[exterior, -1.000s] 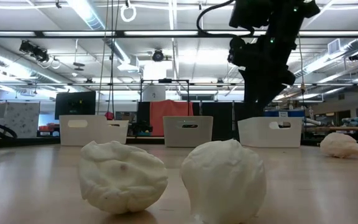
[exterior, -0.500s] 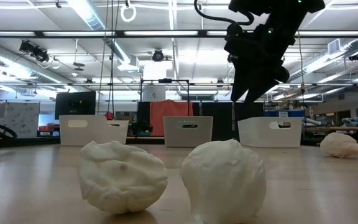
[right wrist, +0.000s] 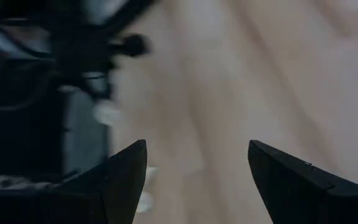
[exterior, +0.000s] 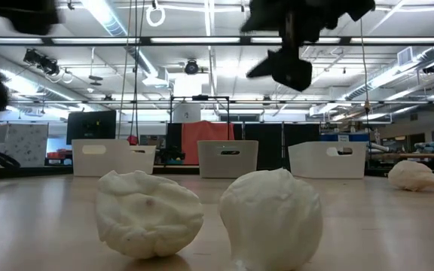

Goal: Sort produce into baskets
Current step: Put the garlic into the right white bin

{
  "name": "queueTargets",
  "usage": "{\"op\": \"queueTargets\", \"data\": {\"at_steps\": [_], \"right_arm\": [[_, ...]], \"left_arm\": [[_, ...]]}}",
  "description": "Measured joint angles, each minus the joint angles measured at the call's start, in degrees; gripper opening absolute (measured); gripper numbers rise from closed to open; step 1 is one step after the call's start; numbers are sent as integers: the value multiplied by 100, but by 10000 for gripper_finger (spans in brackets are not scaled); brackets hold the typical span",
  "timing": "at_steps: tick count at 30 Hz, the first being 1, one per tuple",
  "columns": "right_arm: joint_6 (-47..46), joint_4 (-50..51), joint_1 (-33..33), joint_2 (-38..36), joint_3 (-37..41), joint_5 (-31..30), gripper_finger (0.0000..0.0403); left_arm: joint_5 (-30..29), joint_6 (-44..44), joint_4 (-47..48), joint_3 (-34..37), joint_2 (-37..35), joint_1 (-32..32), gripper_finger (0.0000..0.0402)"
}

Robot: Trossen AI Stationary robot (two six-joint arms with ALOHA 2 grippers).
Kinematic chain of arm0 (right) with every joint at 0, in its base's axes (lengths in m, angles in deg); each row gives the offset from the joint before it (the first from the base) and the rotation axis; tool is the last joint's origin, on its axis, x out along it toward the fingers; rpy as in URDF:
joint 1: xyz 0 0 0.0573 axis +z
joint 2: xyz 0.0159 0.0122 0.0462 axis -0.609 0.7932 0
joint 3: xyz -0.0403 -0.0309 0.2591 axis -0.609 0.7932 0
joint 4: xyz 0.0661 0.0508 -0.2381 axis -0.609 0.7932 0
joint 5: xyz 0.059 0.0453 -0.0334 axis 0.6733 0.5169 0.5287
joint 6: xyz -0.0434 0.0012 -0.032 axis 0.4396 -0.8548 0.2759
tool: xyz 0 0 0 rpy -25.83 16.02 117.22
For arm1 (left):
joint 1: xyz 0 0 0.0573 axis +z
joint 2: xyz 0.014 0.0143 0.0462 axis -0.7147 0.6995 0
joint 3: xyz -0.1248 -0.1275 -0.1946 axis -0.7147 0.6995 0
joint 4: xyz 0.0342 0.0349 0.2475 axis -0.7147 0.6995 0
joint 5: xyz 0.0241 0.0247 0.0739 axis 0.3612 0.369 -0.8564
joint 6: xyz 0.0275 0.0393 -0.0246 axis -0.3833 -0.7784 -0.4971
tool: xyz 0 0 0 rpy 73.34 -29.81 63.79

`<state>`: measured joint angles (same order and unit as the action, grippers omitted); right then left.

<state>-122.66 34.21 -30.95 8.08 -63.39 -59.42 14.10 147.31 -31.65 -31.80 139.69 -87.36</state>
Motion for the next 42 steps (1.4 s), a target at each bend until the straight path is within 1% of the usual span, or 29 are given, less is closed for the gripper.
{"op": "queueTargets", "data": {"at_steps": [4, 8, 12, 15, 19, 25, 30, 32, 35, 37, 40, 42], "right_arm": [[-60, -371, 247, 0, -2, 89, 288], [311, -389, 452, 2, 0, -16, 288], [554, -489, 624, 2, 0, -319, 288], [593, -681, 695, 7, 0, -619, 288], [591, -921, 703, 7, 0, -903, 288], [481, -887, 724, 9, 0, -1032, 288], [265, -507, 753, 9, 0, -1054, 287], [194, -393, 772, 9, 0, -1113, 283], [117, -358, 821, 9, 0, -1271, 268], [76, -376, 855, 9, -2, -1398, 247], [74, -377, 887, 9, -2, -1467, 193], [74, -395, 894, 9, -2, -1457, 145]], "left_arm": [[86, -682, -492, 0, -80, 619, 66], [91, -1067, -797, 0, -194, 1202, 67], [135, -1412, -1083, 0, -297, 1713, 67], [430, -1598, -1423, 0, -290, 2024, 67], [559, -1670, -1814, -7, -272, 2312, 67], [562, -1642, -2218, -5, -269, 2691, 67], [821, -1619, -2505, -2, -269, 2879, 68], [837, -1613, -2520, 0, -264, 2902, 70], [834, -1609, -2508, 2, -262, 2906, 74], [834, -1606, -2488, 2, -262, 2906, 76], [823, -1540, -2445, 2, -262, 2905, 78], [843, -1128, -2444, 2, -262, 2899, 81]]}}
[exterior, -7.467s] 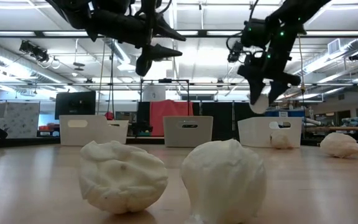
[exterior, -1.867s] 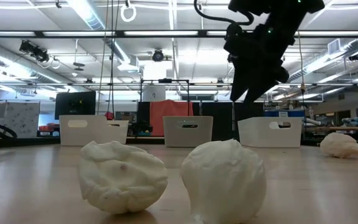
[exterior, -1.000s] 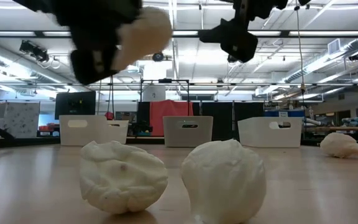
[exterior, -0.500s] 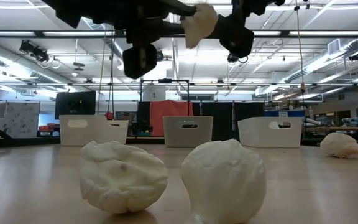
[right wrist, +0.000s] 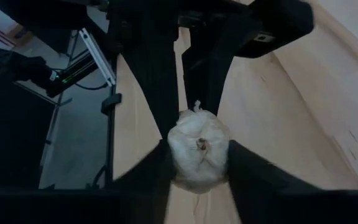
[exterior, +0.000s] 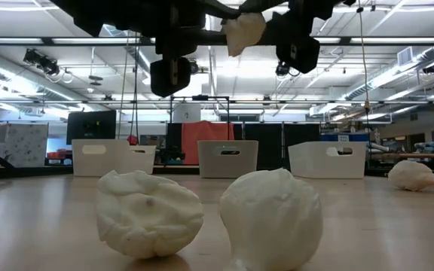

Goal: Sort produce into baskets
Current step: Put the garlic into the right white bin

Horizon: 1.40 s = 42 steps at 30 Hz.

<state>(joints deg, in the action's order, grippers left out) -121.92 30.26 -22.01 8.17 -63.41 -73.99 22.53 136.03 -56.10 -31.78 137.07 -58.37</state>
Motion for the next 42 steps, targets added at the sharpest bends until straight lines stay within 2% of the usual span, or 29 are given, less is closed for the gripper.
{"op": "queueTargets", "data": {"at_steps": [2, 4, 13, 17, 21, 26, 30, 37, 42], "right_arm": [[27, 11, -2, 0, 0, -6, 92], [102, 20, -9, 2, 0, -27, 66], [161, 210, -210, 2, 0, -425, 66], [17, 865, -387, -6, 0, -1002, 66], [-247, 1591, -676, -66, 2, -1471, 66], [-299, 2131, -1300, -165, 0, -1534, 66], [-295, 2206, -1896, -201, 2, -1523, 65], [-255, 2625, -2950, -282, 0, -1324, 66], [-243, 3527, -3605, -581, 0, -1820, 72]], "left_arm": [[-37, 411, 62, 0, 0, 0, 89], [-81, 482, 175, -2, -2, 0, 103], [47, 389, 431, -2, -4, 154, 197], [478, 272, 568, -2, -9, 483, 222], [1223, -72, 1009, -2, -7, 916, 229], [1796, -661, 1626, -2, -4, 1407, 229], [2100, -1437, 1754, -2, -4, 1773, 230], [2284, -2498, 1700, -2, -4, 2418, 230], [2756, -3072, 1867, -2, -4, 2774, 230]]}}
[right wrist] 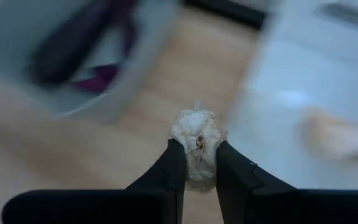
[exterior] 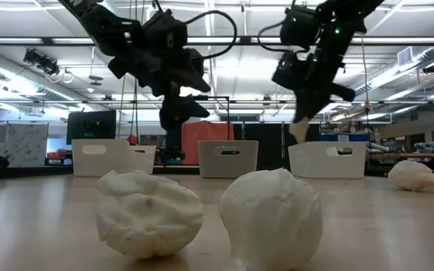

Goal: Sort produce into baskets
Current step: Put the garlic into the right white bin

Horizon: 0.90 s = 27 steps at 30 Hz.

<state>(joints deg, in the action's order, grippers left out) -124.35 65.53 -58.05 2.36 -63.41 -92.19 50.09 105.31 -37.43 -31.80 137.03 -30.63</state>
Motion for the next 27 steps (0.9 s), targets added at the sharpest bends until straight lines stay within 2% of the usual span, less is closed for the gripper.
{"op": "queueTargets", "data": {"at_steps": [5, 11, 16, 21, 27], "right_arm": [[-43, 650, -738, -199, 0, 34, 81], [291, 637, -1099, -287, 0, 26, 150], [14, 829, -1200, -608, 0, -657, 201], [-67, 1375, -1369, -972, 0, -962, 205], [-54, 2132, -1563, -1171, 0, -400, 206]], "left_arm": [[22, -321, 165, 0, 0, 199, 230], [-173, -324, 59, 0, 0, 296, 230], [-332, -291, 36, 0, 0, 299, 230], [-601, 35, -40, 0, 0, 297, 230], [-900, 656, -522, 0, 0, 275, 230]]}}
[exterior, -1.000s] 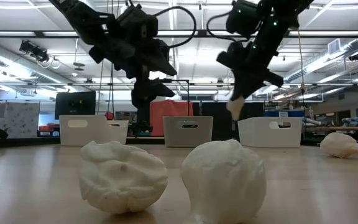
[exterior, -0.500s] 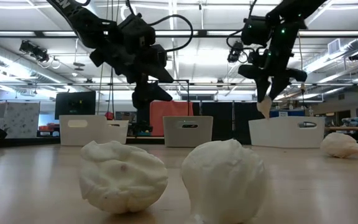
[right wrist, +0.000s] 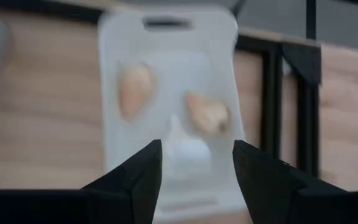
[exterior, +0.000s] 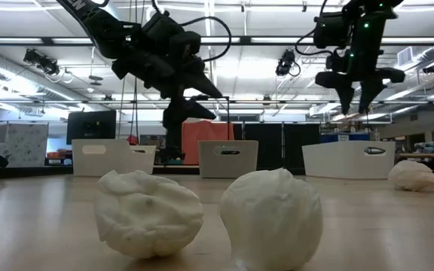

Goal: Sort produce into baskets
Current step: Put the garlic into the right white bin

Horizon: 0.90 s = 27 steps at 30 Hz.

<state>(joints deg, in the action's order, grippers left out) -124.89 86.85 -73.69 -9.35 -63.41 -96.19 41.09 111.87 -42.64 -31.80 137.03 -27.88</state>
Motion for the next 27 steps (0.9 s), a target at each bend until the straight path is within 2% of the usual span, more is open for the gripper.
{"op": "queueTargets", "data": {"at_steps": [5, 9, 11, 15, 20, 27], "right_arm": [[2, 1201, -77, 52, 0, 329, 206], [259, 1721, -20, 130, 110, 1074, 206], [382, 1640, 172, 124, 221, 1467, 206], [411, 1340, 584, 126, 383, 1417, 204], [472, 566, 626, 201, 829, 1540, 193], [794, -490, 489, 656, 1056, 1364, 179]], "left_arm": [[-314, 321, -550, 0, 0, -7, 230], [-457, 437, -856, 0, 0, -8, 230], [-455, 596, -896, 0, 0, -8, 230], [-454, 1059, -887, 0, 0, -71, 230], [-467, 1174, -882, 0, 0, -303, 230], [-1232, 1369, -1013, 0, 2, -716, 230]]}}
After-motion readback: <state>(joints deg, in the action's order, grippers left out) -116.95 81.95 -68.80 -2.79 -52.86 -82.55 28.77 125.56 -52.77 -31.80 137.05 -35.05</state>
